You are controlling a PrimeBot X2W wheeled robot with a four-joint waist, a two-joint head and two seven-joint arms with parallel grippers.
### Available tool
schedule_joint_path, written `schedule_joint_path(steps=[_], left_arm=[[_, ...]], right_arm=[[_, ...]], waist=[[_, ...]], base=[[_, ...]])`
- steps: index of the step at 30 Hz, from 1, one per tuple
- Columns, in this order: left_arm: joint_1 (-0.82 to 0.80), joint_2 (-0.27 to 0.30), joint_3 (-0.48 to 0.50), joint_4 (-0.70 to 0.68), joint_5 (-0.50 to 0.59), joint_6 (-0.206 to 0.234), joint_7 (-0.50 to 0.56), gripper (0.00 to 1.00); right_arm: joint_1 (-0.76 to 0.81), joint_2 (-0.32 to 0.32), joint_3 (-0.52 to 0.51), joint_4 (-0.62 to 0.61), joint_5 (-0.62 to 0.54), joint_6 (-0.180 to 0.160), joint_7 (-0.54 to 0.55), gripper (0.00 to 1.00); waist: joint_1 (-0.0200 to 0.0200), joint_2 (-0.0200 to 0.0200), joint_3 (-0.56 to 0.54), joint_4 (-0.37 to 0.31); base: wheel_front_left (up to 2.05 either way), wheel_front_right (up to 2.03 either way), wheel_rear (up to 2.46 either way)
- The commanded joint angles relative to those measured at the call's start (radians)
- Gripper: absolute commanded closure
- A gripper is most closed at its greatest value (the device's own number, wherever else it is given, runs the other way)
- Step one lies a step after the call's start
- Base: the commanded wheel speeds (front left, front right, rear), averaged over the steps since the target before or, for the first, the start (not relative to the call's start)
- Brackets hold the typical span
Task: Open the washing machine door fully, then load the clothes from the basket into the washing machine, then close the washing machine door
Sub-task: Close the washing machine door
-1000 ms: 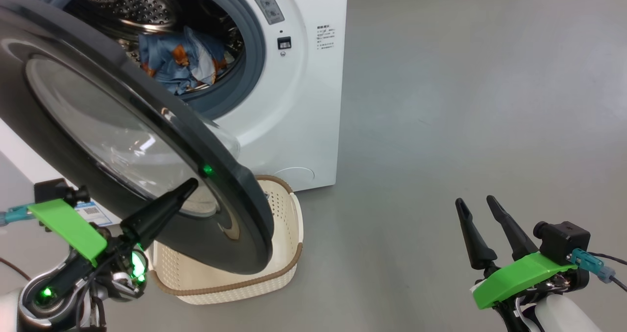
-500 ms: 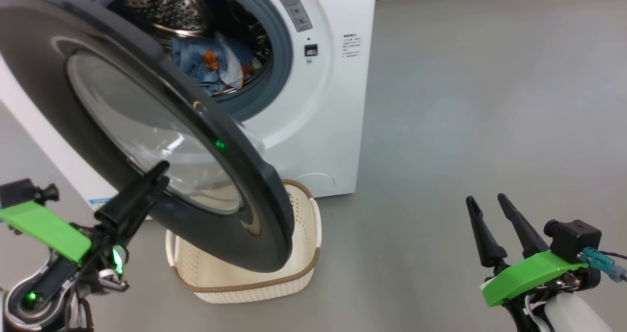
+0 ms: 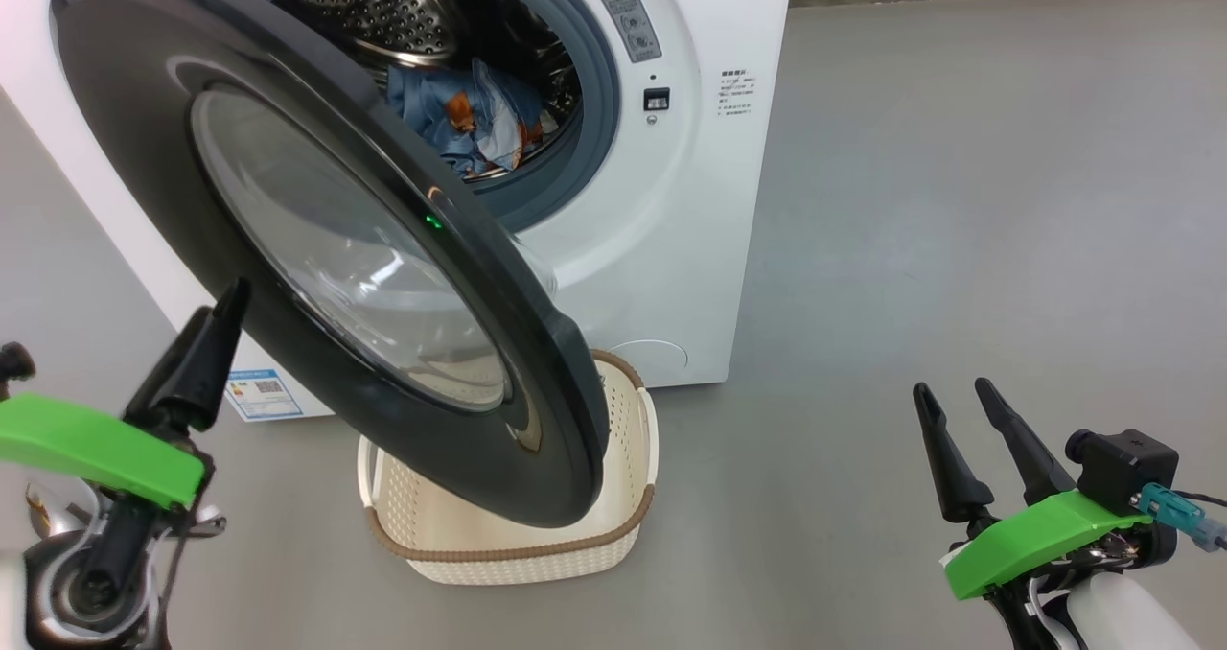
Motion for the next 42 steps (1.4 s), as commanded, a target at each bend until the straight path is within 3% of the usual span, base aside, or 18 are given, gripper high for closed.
schedule_joint_path(steps=[1,11,19,26,42], left_arm=[[-0.017,0.047,0.012,-0.043,0.026,-0.006,-0.039,0.0],[0.091,0.154,-0.134,-0.043,0.227,-0.007,-0.431,0.0],[0.134,0.179,-0.19,0.047,0.366,-0.006,-0.657,0.0],[0.16,0.146,-0.217,0.109,0.455,0.003,-0.736,0.0],[0.196,0.072,-0.163,0.115,0.528,0.007,-0.752,0.0]], right_arm=[[-0.01,-0.015,0.022,-0.026,-0.002,0.005,-0.008,0.0],[-0.008,-0.023,0.023,-0.027,0.003,0.005,-0.008,0.0],[-0.009,-0.026,0.024,-0.028,0.005,0.005,-0.008,0.0],[-0.008,-0.03,0.026,-0.03,0.0,0.005,-0.008,0.0],[-0.012,-0.053,0.026,-0.033,0.005,0.005,-0.008,0.0]], waist=[[0.0,0.0,-0.001,0.0],[0.0,0.0,-0.005,-0.007],[0.0,0.0,-0.007,-0.006],[0.0,0.0,-0.003,-0.002],[0.0,0.0,-0.01,-0.001]], base=[[0.0,0.0,0.0],[0.0,0.0,0.0],[0.0,0.0,0.0],[0.0,0.0,0.0],[0.0,0.0,0.0]])
